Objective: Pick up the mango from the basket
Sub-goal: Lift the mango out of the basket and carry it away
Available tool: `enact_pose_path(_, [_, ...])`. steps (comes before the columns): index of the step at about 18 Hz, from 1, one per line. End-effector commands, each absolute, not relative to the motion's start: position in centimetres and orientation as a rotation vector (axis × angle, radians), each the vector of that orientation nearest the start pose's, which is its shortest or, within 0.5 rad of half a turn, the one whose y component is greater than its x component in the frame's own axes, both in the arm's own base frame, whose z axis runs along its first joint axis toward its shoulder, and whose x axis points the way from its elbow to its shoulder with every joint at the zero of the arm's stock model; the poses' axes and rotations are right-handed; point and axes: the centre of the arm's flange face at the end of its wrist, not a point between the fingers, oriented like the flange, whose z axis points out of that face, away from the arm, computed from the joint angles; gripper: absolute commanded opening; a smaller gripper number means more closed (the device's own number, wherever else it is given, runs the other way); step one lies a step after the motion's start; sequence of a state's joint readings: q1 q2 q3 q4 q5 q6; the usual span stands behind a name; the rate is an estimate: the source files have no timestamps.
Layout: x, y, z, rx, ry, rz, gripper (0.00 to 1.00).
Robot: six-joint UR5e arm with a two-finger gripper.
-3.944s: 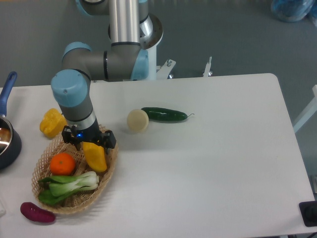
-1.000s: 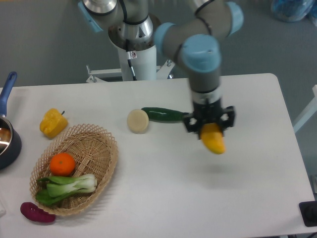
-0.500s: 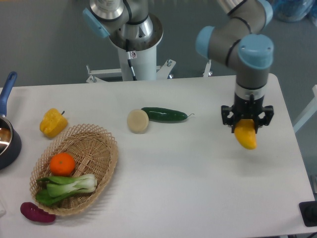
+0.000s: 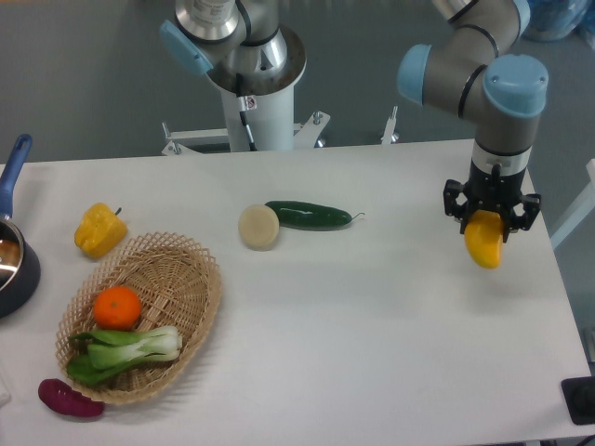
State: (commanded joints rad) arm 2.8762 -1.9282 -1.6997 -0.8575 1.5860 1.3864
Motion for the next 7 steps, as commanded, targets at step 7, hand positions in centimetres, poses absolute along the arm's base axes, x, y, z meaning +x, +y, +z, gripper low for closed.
enact_pose_path(7, [-55.82,28.24,30.96,-3.145,0.252,0.304,0.33])
